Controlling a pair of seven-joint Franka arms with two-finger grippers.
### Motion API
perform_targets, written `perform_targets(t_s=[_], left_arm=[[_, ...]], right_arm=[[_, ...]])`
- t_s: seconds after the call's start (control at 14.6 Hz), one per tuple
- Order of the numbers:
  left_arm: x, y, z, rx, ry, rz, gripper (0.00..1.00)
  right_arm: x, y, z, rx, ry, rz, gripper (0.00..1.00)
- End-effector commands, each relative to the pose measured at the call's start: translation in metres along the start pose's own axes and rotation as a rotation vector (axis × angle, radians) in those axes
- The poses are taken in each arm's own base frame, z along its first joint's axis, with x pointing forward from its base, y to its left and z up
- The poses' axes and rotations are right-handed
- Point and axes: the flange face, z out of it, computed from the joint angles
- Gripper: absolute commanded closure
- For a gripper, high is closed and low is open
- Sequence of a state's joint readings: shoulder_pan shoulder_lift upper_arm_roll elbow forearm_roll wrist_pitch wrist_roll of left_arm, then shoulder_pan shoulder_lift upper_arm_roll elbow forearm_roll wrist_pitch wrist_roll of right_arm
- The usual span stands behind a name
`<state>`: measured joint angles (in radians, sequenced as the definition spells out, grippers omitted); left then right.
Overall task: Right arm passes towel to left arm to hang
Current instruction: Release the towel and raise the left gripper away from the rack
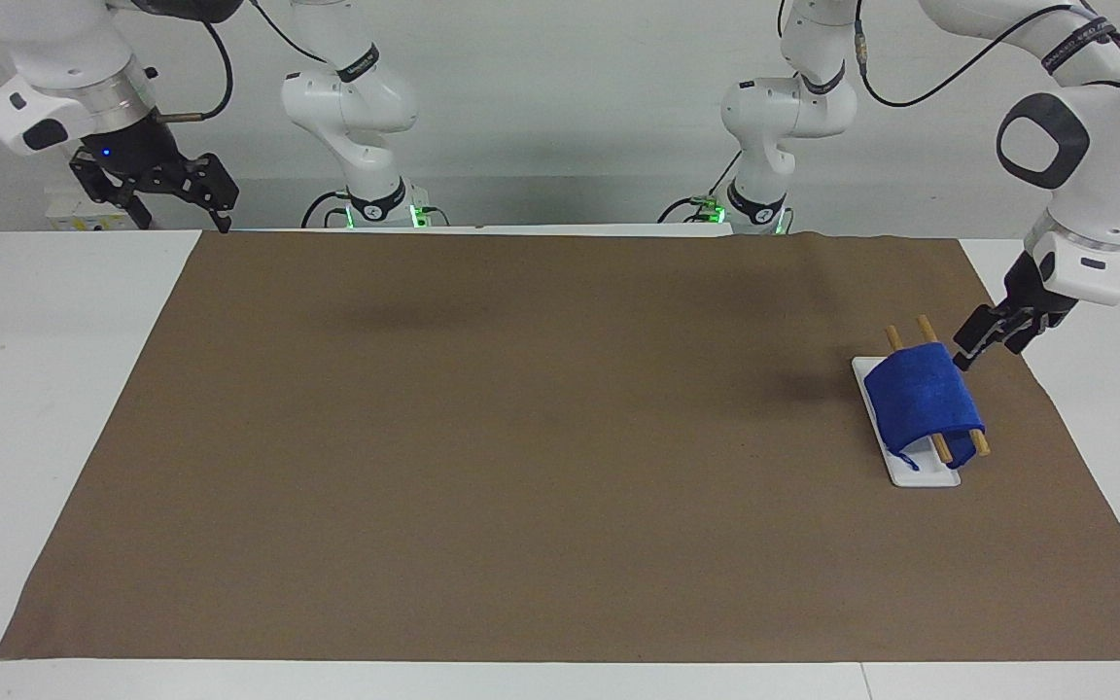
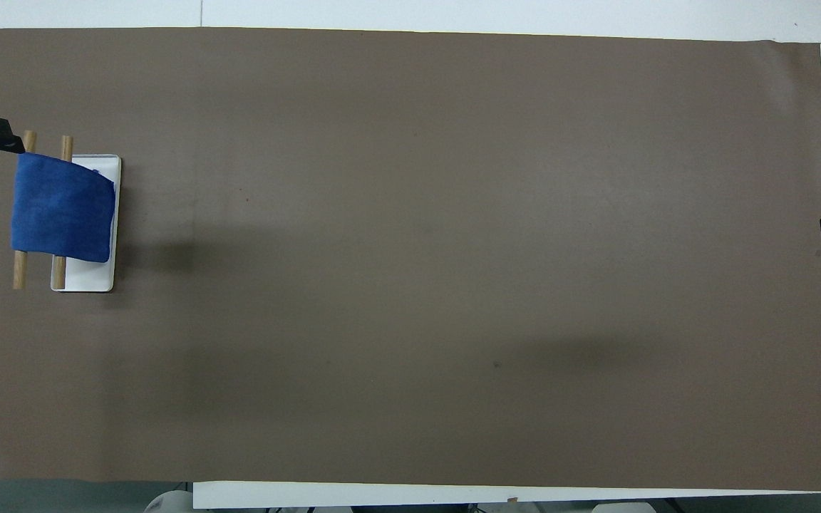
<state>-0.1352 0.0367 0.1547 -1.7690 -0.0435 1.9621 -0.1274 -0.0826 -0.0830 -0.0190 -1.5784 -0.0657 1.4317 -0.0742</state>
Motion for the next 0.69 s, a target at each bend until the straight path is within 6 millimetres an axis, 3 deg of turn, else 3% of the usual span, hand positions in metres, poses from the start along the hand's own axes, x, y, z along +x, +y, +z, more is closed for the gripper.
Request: perform_targets(t_s=[0.0,0.21,0.62], left_arm=[[-0.007,0.011,-0.004,0.025,-0.056,0.040,0.01],[-0.012,0.022,-0.036,0.029,-0.098,0.065,0.01],[-0.020,0.035,-0.039,0.028,-0.127,0.156,0.01]], right_arm=[[-0.007,0.001,0.001,0.016,0.011,-0.018,0.00],[-0.007,0.001,0.001,0.017,0.011,-0.016,0.00],[-0.007,0.001,0.001,0.016,0.011,-0.018,0.00]])
